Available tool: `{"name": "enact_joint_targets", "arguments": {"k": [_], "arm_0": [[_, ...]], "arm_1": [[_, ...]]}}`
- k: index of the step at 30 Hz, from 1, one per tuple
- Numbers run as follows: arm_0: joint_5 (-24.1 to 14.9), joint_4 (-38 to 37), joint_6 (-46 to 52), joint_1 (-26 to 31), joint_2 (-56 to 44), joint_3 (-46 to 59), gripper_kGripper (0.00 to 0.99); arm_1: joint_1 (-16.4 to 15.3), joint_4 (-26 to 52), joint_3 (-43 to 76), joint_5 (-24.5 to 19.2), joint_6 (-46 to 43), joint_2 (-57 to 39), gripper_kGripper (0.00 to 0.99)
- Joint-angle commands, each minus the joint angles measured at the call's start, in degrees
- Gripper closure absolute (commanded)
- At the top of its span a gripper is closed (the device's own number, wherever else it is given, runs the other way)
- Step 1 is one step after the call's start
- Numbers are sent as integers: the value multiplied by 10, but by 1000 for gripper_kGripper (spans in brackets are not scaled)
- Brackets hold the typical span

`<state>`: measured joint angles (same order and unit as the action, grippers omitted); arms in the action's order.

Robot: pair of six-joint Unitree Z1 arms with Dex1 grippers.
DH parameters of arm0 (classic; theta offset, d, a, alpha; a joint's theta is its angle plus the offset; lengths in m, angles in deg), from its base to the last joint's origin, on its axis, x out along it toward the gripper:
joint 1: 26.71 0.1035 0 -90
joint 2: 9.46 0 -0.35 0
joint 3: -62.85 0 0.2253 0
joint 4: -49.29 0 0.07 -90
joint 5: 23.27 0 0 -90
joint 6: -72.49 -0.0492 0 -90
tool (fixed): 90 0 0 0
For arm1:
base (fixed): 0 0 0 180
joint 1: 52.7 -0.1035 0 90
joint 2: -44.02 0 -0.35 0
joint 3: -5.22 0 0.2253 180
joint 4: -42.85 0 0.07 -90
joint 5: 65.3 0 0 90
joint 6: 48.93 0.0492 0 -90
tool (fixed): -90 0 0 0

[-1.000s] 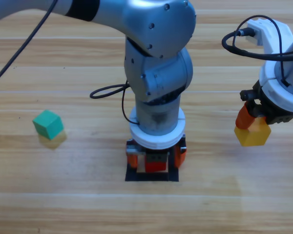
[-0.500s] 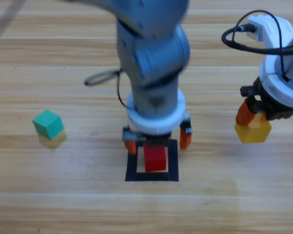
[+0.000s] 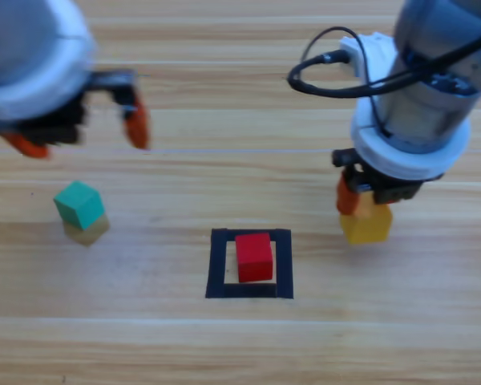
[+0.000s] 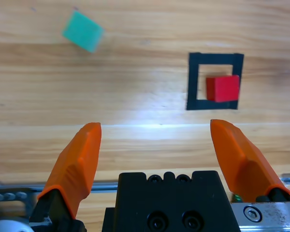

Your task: Stack the blocks in the rectangular block: red at the bottom, yellow in the middle, green on top

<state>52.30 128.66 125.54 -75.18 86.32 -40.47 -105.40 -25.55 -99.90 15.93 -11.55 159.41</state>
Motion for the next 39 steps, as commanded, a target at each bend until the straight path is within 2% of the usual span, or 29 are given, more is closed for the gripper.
{"name": "enact_joint_targets", "arguments": {"k": [1,9,17,29,39], "arm_0": [[-8,3,-75,70,-83,49,56],[10,2,-136,108,-131,98,56],[20,2,-164,135,-141,118,56],[30,-9,-168,145,-142,137,56],[34,-27,-168,149,-142,156,56]], "arm_1": [[-46,-29,-63,-1,16,67,990],[-62,-30,-118,5,31,114,990],[-81,-38,-165,-9,43,157,990],[-100,-72,-237,-20,52,200,990],[-102,-79,-242,-30,57,208,990]]}}
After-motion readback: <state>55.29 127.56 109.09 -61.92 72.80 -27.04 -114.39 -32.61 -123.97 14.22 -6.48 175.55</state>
